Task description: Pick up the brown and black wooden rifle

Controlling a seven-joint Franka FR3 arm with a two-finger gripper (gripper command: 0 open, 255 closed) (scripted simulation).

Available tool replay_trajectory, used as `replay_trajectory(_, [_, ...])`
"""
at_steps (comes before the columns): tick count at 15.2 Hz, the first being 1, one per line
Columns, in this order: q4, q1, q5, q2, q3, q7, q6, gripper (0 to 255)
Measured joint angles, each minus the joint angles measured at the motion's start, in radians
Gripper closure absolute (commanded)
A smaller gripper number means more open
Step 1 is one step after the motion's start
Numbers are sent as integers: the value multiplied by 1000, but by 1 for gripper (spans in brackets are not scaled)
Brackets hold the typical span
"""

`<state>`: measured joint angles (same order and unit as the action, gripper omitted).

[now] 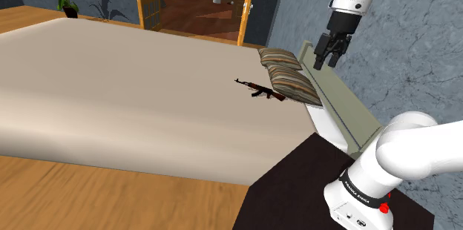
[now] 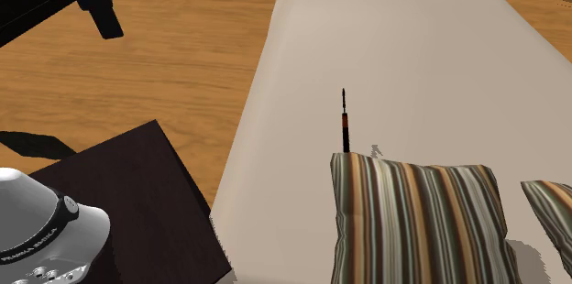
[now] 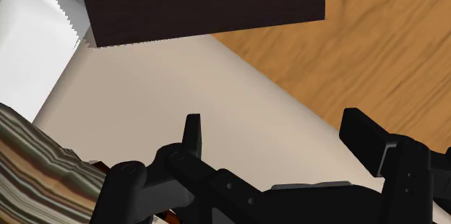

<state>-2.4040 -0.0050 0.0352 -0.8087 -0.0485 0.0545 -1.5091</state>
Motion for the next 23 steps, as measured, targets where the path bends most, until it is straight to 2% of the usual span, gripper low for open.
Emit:
replay_trajectory(2, [-11, 1, -7, 3, -7, -15, -16, 0])
replay_trajectory(5, [-67, 3, -49, 7, -47, -101, -93, 0])
replay_trajectory(13, [-151, 13, -165, 152, -193, -370, -381, 0])
replay_trajectory(18, [-142, 38, -197, 310, -286, -538, -574, 0])
replay_trajectory(23, [-118, 80, -175, 493, -373, -717, -774, 0])
